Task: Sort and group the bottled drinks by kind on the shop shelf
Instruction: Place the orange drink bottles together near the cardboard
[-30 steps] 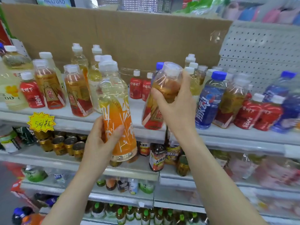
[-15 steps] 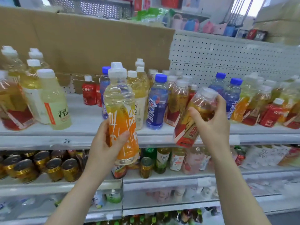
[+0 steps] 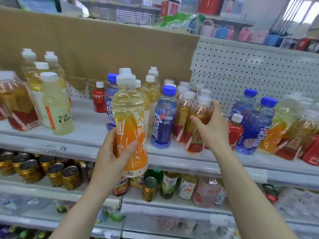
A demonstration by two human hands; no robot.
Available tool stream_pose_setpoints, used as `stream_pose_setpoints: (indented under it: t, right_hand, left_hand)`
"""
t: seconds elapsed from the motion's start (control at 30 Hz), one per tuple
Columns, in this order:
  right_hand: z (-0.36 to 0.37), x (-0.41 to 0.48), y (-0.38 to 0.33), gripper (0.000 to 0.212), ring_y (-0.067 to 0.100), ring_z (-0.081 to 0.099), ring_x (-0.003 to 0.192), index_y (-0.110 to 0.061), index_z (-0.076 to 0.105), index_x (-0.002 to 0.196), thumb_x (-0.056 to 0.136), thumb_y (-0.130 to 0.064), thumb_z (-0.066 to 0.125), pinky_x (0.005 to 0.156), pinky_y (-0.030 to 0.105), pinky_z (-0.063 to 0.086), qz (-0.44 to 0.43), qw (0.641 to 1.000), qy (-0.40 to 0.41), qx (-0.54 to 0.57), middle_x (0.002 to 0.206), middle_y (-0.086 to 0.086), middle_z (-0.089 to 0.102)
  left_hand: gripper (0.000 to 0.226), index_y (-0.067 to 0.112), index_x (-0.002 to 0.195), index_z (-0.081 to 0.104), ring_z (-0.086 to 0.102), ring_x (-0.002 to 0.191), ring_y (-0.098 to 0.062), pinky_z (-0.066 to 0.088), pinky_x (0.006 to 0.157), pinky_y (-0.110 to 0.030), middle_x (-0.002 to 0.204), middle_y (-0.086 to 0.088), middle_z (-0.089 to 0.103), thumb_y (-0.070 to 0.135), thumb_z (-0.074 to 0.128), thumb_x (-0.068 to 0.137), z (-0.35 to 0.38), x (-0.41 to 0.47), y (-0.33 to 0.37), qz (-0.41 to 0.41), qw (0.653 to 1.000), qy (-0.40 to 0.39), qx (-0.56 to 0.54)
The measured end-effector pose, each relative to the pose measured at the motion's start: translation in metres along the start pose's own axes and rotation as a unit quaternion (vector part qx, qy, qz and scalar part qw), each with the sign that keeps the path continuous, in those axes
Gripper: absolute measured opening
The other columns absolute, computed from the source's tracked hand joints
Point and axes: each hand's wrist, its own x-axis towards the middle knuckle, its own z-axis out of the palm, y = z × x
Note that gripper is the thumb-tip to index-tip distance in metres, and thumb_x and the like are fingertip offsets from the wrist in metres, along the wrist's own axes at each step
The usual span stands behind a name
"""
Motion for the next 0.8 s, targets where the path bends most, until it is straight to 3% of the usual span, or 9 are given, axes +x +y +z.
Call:
stream_pose_setpoints:
  t: [0.13, 0.27, 0.37, 0.57, 0.8]
  right_hand:
    - [0.007, 0.010, 0.004, 0.085, 0.024, 0.050, 0.133, -0.024, 0.027, 0.153, 0.086, -0.047, 0.075, 0.106, 0.050, 0.048, -0.016, 0.999, -0.006, -0.028, 0.150, 0.002, 0.045]
    - [0.006, 0.016, 0.005, 0.101, 0.029, 0.043, 0.141, -0.031, 0.009, 0.159, 0.085, -0.047, 0.077, 0.107, 0.051, 0.046, -0.048, 0.994, -0.007, -0.095, 0.158, 0.006, 0.038]
    - [0.007, 0.018, 0.005, 0.091, 0.032, 0.047, 0.135, -0.027, 0.018, 0.156, 0.087, -0.044, 0.075, 0.101, 0.049, 0.047, -0.064, 0.990, 0.011, -0.129, 0.151, 0.011, 0.044]
    - [0.010, 0.018, 0.003, 0.085, 0.035, 0.051, 0.129, -0.023, 0.022, 0.153, 0.089, -0.043, 0.074, 0.094, 0.050, 0.050, -0.054, 0.989, 0.027, -0.133, 0.145, 0.015, 0.046]
    - [-0.004, 0.015, -0.015, 0.073, 0.038, 0.048, 0.129, -0.010, 0.036, 0.145, 0.091, -0.047, 0.068, 0.104, 0.052, 0.045, -0.050, 0.977, 0.015, -0.207, 0.143, 0.020, 0.043]
  left_hand:
    - [0.043, 0.036, 0.123, 0.055, 0.068, 0.103, -0.005, 0.059, 0.076, -0.022, 0.114, 0.018, 0.070, 0.040, 0.069, 0.082, 0.003, -0.003, 0.000, -0.005, 1.000, 0.012, 0.009]
    - [0.053, 0.036, 0.128, 0.054, 0.068, 0.107, -0.008, 0.058, 0.085, -0.033, 0.119, 0.015, 0.069, 0.050, 0.074, 0.081, 0.002, -0.005, -0.003, -0.012, 1.000, 0.019, 0.015]
    - [0.068, 0.036, 0.130, 0.054, 0.067, 0.109, -0.008, 0.058, 0.088, -0.037, 0.120, 0.015, 0.068, 0.061, 0.071, 0.069, 0.000, -0.007, -0.006, -0.018, 0.999, 0.026, 0.025]
    - [0.063, 0.043, 0.124, 0.054, 0.067, 0.108, -0.006, 0.058, 0.089, -0.039, 0.118, 0.020, 0.068, 0.065, 0.067, 0.067, -0.002, -0.011, -0.009, -0.017, 0.999, 0.029, 0.039]
    - [0.066, 0.041, 0.129, 0.052, 0.066, 0.109, -0.005, 0.058, 0.089, -0.037, 0.119, 0.019, 0.068, 0.065, 0.067, 0.069, -0.013, -0.018, -0.011, -0.013, 0.998, 0.041, 0.049]
